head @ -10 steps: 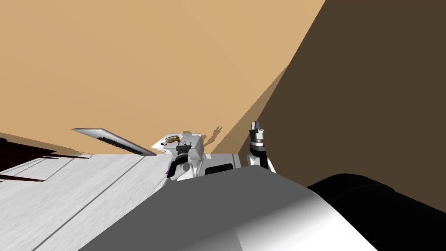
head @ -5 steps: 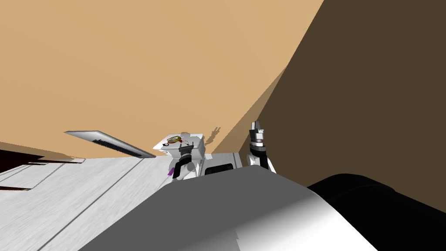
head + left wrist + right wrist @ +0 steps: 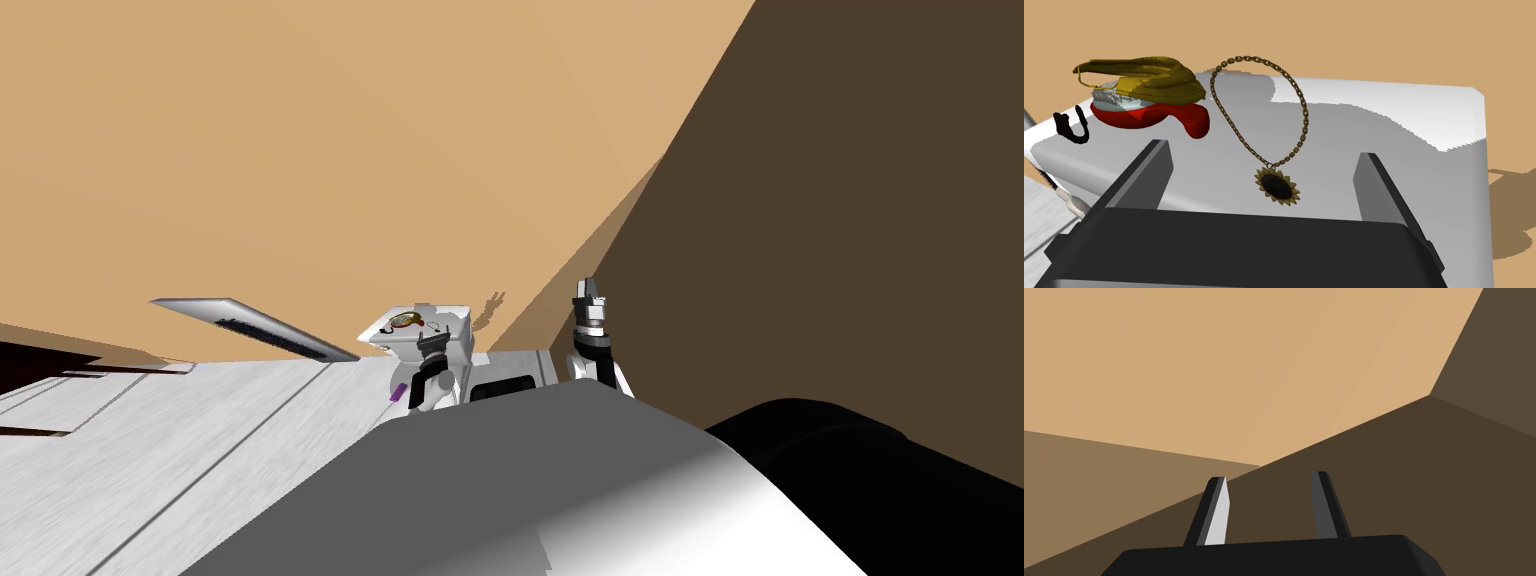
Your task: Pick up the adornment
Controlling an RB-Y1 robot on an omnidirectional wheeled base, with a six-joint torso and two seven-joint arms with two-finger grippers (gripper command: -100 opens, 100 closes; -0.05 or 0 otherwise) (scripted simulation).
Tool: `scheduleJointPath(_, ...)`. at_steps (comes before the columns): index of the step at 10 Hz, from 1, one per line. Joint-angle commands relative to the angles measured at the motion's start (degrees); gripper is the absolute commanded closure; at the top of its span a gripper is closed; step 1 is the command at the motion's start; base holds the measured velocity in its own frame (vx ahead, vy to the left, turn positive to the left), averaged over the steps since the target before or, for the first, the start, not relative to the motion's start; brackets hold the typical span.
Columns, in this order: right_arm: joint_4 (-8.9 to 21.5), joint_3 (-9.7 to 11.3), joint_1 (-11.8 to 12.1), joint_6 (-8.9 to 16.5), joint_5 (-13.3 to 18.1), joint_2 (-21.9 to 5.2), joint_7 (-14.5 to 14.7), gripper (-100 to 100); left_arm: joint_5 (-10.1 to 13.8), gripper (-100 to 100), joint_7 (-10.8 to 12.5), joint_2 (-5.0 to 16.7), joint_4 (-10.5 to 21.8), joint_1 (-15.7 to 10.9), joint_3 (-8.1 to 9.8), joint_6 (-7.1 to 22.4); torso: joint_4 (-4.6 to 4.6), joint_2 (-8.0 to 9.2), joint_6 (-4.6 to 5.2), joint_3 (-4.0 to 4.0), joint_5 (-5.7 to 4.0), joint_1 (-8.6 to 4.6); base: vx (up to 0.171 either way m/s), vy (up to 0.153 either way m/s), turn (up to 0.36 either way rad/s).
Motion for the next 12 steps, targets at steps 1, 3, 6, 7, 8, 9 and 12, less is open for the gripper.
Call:
scheduleJointPath(1, 0.0, 0.0, 0.0, 0.0, 0.0, 0.0, 0.0, 0, 0.0, 0, 0.0, 0.0, 0.0, 0.0, 0.0, 0.0, 0.0, 0.0, 0.0, 0.0, 0.0, 0.0, 0.0, 0.0, 0.0)
scheduleJointPath(3, 0.0, 0.01, -0.01, 0.0, 0.0, 0.0, 0.0, 0, 3.13, -100, -0.2, 2.18, 3.93, -3.1, -0.69, -1.27, 0.03, 0.14, 0.04, 0.07, -0.02, -0.08, -0.062, -0.007, -0.106)
scheduleJointPath(6, 0.0, 0.01, -0.01, 0.0, 0.0, 0.0, 0.0, 0, 6.27, -100, -0.39, 4.34, 7.85, -6.2, -1.38, -2.53, 0.06, 0.28, 0.01, 0.16, -0.03, -0.12, -0.068, -0.015, -0.059)
scheduleJointPath(7, 0.0, 0.0, 0.0, 0.0, 0.0, 0.0, 0.0, 0, 8.94, -100, -0.59, 6.51, 9.87, -8.72, -2.07, -3.8, 0.04, 0.18, -0.01, 0.11, -0.02, -0.11, -0.058, -0.021, -0.131)
scheduleJointPath(8, 0.0, 0.01, -0.01, 0.0, 0.0, 0.0, 0.0, 0, 9.4, -100, -0.59, 6.51, 11.78, -9.3, -2.07, -3.8, 0.04, 0.2, 0.03, 0.11, -0.03, -0.12, -0.057, -0.014, -0.072)
scheduleJointPath(9, 0.0, 0.0, -0.01, 0.0, 0.0, 0.0, 0.0, 0, 11.7, -100, -0.79, 8.67, 13.27, -11.5, -2.77, -5.06, 0.04, 0.2, 0.0, 0.12, -0.03, -0.11, -0.068, -0.023, -0.105)
scheduleJointPath(12, 0.0, 0.0, 0.0, 0.0, 0.0, 0.0, 0.0, 0, 15.23, -100, -0.99, 10.84, 17.58, -14.87, -3.46, -6.33, 0.03, 0.16, -0.01, 0.09, -0.02, -0.08, -0.055, -0.01, -0.058)
